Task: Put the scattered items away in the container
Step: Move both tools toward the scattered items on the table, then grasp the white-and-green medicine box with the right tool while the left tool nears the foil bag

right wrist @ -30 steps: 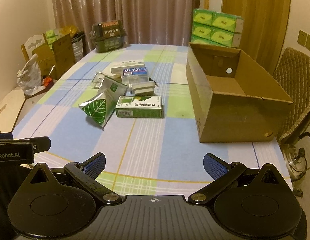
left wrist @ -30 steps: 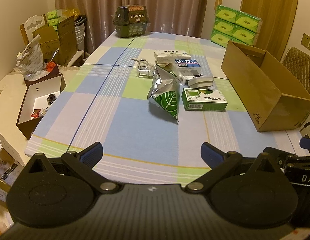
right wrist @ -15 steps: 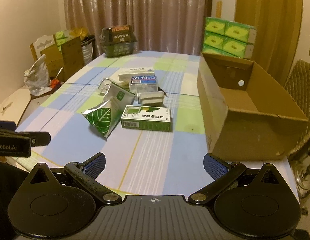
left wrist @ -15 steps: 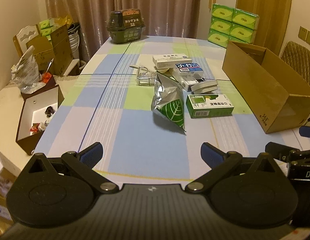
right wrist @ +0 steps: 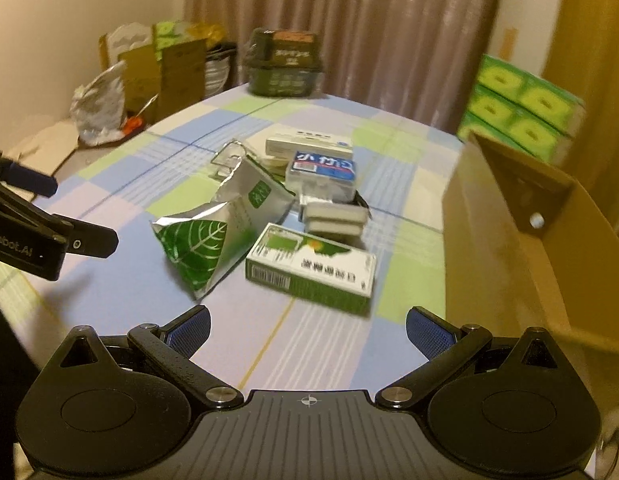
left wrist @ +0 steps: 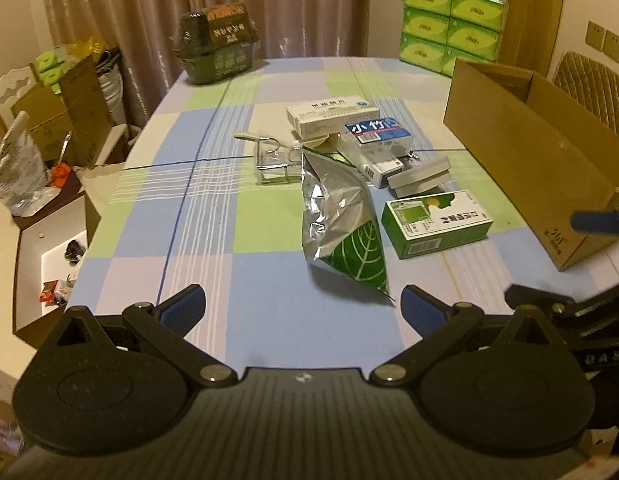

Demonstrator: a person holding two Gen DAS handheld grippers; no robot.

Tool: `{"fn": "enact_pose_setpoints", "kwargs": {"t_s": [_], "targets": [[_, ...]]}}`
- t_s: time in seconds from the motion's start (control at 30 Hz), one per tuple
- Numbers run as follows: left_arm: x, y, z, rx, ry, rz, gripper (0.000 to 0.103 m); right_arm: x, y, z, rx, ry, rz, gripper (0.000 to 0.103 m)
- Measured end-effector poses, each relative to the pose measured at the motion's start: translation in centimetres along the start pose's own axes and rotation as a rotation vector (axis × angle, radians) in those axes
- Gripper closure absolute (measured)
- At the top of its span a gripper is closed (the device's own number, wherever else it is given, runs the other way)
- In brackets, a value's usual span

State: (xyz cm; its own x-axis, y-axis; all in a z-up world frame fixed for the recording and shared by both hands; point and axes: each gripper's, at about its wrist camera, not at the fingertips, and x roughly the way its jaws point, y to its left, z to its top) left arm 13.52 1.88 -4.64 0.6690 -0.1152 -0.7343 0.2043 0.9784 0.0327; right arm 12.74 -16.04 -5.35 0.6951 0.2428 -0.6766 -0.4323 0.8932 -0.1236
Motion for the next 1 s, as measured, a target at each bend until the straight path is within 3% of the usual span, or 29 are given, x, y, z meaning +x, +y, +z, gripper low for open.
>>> {"fn": "enact_pose_setpoints", "kwargs": {"t_s": [0.43,0.7,0.87,0.9,0.93,0.97,1.0], "targets": [[5.8,1.0,2.4,0.048,0.029,-0.06,0.001,10.7,-1.3,2.5,-0.346,0.086,0.037,0.002],[7.4,1.6,2.5,0.006,0.039,-0.085,0.001,14.8,-3.4,3.9,-0.303,0.174,0.163,0.002],[8.2,1.6,2.5,-0.001,0.045,-0.097,0.001,15.0,-4.2,3.8,-0.227,0.199,0.202,0.002],[8.2,1.6,2.5,-0.003,0.047,-0.097,0.001,14.8,-4.3,3.8,-0.205,0.204,0.21,0.005],[8.2,1.7,2.4,-0.005,0.049,-0.098,0.001,14.4,-4.3,3.7,-0.188,0.207,0.21,0.02],[8.3,1.7,2.4,-0.007,0.05,-0.096,0.001,14.0,-4.4,3.6,-0.168,0.219,0.213,0.027],[8.2,1.8,2.4,-0.01,0.051,-0.09,0.001,13.6,-4.5,3.5,-0.14,0.226,0.213,0.03]]}}
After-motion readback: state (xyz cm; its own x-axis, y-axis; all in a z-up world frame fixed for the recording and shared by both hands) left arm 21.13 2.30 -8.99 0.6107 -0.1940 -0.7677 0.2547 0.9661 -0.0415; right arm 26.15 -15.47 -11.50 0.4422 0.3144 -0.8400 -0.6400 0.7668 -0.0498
